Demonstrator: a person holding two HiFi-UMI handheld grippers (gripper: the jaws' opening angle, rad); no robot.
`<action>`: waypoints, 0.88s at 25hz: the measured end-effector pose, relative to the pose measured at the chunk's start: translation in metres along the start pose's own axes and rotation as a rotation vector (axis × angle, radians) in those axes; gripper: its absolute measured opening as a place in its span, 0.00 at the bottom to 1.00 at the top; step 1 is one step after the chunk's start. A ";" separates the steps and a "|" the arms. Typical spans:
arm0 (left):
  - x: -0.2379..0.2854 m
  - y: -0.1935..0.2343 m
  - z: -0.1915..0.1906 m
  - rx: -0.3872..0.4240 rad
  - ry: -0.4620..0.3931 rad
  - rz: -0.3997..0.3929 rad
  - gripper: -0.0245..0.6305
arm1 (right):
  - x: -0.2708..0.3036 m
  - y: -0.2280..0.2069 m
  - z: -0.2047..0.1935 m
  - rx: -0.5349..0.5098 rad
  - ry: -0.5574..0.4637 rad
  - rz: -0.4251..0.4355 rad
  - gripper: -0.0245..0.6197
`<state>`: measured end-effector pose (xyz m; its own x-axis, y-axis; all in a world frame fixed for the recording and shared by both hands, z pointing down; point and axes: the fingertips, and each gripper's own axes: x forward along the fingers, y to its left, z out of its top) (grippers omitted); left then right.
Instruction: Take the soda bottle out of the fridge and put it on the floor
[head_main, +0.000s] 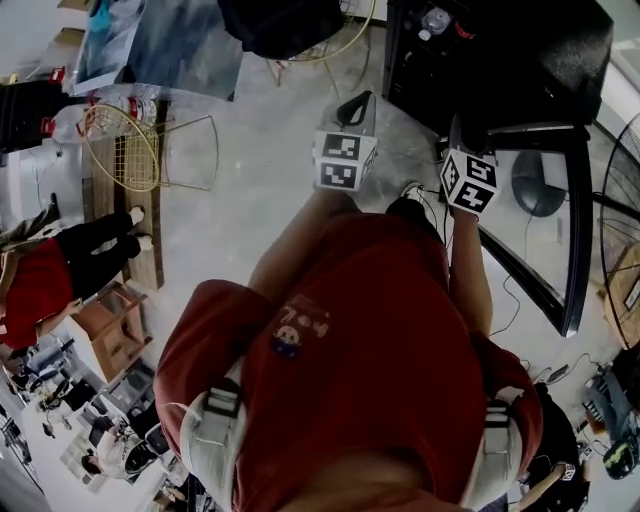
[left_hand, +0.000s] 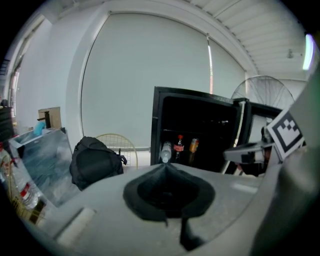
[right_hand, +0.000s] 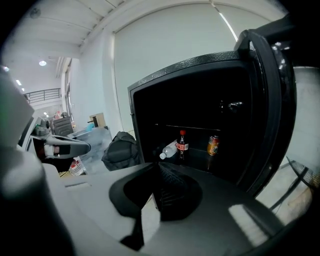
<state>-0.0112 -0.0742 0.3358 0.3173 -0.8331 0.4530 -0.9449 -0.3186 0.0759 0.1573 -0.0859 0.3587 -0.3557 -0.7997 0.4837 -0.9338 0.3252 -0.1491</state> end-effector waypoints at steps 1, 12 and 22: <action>0.002 0.000 0.000 0.000 0.000 -0.004 0.04 | 0.002 0.000 -0.001 0.001 0.000 -0.001 0.04; 0.032 0.010 -0.008 -0.011 -0.002 -0.033 0.04 | 0.030 -0.003 -0.004 -0.008 -0.034 -0.039 0.04; 0.085 0.005 -0.037 0.001 -0.018 -0.011 0.04 | 0.067 -0.036 -0.029 -0.018 -0.071 -0.065 0.04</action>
<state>0.0084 -0.1295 0.4076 0.3295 -0.8375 0.4358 -0.9411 -0.3286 0.0802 0.1679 -0.1366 0.4217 -0.2964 -0.8529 0.4298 -0.9545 0.2795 -0.1037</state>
